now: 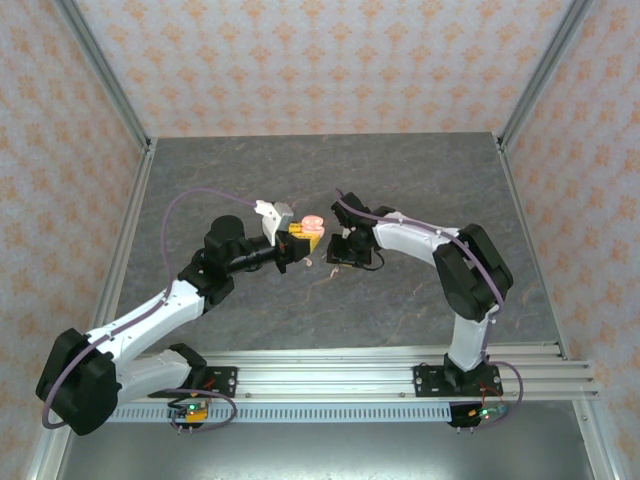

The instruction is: Insert the wireless bluetooth earbuds into the charging case

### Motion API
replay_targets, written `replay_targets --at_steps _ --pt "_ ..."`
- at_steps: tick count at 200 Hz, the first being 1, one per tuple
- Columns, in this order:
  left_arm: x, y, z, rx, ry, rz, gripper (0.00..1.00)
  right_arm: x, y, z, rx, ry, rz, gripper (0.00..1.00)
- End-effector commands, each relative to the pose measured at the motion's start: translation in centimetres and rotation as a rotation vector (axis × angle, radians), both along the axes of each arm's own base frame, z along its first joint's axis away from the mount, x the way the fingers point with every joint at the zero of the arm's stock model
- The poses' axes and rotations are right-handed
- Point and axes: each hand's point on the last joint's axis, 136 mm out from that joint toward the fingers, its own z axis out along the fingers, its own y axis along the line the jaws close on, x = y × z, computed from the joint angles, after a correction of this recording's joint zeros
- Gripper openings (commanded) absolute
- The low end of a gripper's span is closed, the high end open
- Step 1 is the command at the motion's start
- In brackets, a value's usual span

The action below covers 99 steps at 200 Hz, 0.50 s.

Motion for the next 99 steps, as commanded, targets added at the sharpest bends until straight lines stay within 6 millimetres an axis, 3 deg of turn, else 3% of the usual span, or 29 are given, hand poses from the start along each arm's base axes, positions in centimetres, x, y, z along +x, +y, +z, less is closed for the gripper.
replay_targets --at_steps 1,99 --pt "-0.3 0.1 0.8 0.007 -0.045 -0.002 0.06 -0.8 -0.9 0.6 -0.029 0.006 -0.048 0.40" --pt "-0.2 -0.1 0.7 0.006 -0.037 -0.006 0.06 -1.0 -0.3 -1.3 -0.031 0.053 -0.048 0.42"
